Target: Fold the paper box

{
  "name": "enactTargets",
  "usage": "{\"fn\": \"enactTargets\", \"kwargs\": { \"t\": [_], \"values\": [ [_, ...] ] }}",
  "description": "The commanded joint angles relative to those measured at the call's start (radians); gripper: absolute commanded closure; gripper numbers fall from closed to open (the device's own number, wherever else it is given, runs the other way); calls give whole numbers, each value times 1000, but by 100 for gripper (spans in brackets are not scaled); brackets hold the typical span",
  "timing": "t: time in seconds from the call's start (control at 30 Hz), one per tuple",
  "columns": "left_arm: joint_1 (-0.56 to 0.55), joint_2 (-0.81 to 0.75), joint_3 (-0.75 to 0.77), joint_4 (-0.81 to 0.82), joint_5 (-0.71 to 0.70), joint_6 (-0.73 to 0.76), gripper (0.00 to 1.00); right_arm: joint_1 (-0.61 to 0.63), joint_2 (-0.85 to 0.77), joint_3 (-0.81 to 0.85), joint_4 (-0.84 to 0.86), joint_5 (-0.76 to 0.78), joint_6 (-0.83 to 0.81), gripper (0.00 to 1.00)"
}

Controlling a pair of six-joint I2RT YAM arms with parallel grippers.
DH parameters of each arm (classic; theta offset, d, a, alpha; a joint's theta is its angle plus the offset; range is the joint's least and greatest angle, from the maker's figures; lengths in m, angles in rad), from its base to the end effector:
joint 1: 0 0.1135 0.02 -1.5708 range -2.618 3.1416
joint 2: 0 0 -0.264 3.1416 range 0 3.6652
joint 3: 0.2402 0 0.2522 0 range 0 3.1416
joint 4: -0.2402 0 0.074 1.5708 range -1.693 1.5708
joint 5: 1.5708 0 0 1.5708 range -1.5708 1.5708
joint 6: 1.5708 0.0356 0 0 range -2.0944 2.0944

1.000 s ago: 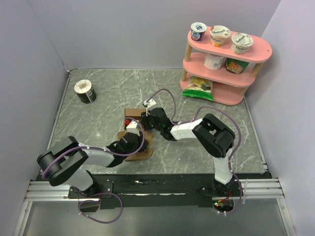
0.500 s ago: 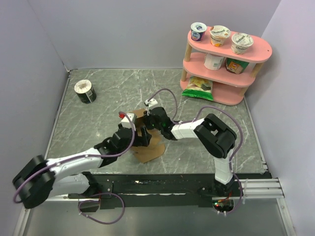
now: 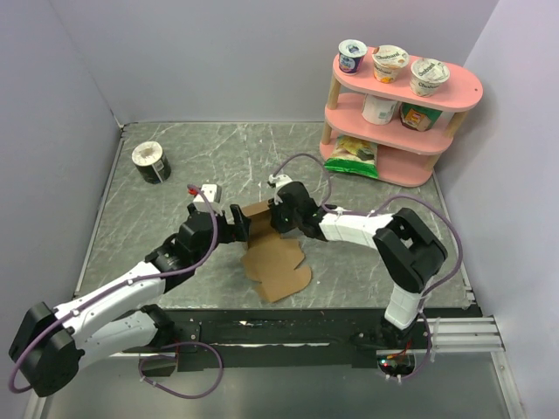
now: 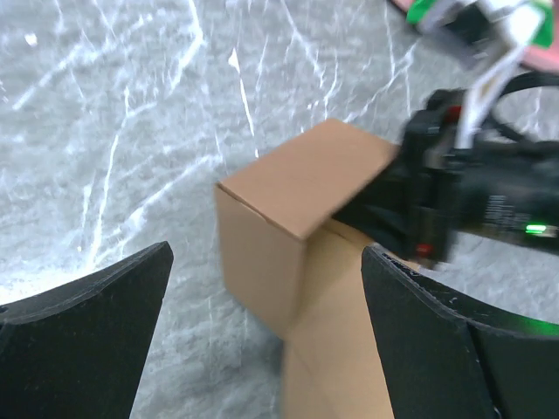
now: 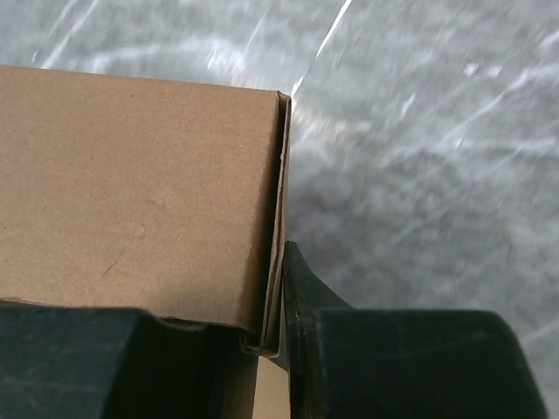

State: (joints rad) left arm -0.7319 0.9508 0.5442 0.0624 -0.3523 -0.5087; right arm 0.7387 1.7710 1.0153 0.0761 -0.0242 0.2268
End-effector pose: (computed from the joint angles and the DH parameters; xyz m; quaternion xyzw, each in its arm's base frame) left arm 0.1692 -0.1355 0.2503 -0.0106 0.8113 -0.2128 0.5444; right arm 0.2783 0.2546 0.1790 -0.2335 0.8716 0.2097 0.3767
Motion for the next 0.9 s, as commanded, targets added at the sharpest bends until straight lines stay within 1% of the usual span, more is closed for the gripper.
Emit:
{"fn": "enactTargets", "kwargs": {
  "t": [0.0,0.13,0.27,0.4,0.47,0.53,0.63,0.87],
  "values": [
    [20,23,-4,23,101,10,4,-15,-88,20,-140,-82,-1,81],
    [37,26,-38,98,183,-10,4,-19,-126,20,-197,-100,-26,81],
    [52,19,-72,154,297,-51,4,-32,-139,28,-243,-117,-32,80],
    [52,28,-105,185,315,-67,4,-30,-148,29,-246,-135,-30,80],
    [54,43,-110,182,302,-77,4,-32,-153,29,-242,-146,-29,80],
    [58,43,-125,198,303,-83,4,-33,-154,31,-239,-181,-33,80],
    [74,37,-148,240,343,-100,4,-35,-153,39,-252,-230,-40,80],
    [101,65,-174,300,395,-120,4,-36,-173,28,-249,-272,-60,80]
  ]
}}
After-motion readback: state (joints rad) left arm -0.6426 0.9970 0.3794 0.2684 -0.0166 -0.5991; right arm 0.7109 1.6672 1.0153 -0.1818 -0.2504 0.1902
